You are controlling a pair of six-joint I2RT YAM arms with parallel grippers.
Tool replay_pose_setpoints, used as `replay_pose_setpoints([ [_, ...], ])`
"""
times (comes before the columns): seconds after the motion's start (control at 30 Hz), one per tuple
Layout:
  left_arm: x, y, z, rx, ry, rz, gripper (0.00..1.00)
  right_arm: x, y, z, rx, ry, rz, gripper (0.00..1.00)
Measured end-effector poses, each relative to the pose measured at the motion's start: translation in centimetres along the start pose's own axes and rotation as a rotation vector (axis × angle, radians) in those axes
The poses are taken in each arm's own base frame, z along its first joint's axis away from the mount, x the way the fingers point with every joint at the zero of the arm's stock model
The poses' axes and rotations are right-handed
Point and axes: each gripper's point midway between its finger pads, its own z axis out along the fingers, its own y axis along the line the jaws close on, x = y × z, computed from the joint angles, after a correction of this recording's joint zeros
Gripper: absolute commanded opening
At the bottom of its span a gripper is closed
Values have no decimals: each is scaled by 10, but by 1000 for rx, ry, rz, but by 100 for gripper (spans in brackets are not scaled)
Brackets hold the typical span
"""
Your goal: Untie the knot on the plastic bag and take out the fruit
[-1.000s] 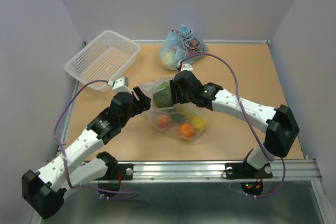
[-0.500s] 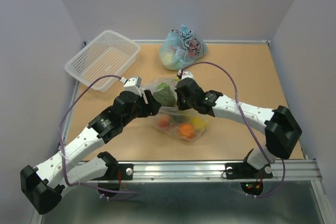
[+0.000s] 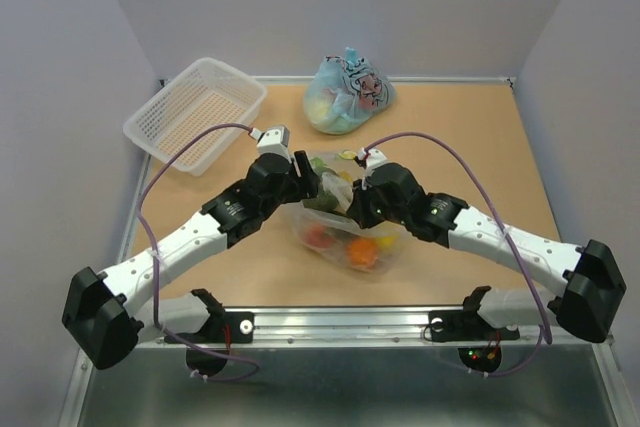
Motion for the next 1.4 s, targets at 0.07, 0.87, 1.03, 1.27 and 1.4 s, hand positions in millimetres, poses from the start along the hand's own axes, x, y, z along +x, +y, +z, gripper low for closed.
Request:
replay_pose_setpoints([
  [0.07,2,8,10,-51,-7,-15,71,8,3,-6,-27,6,-15,1],
  [0.87,72,66,62,-135,65,-396,69,92,-72,-53,147,-197,530,1],
  [1.03,60,70,80,-124,71,-412,69,101,-94,-46,272,-219,606,1],
  [1.27,13,57,96,-35,19,-392,74,95,-114,-28,391,-244,568,1],
  [1.4,-3,45,87,26,-3,-349,75,83,-110,-2,431,-174,504,1],
])
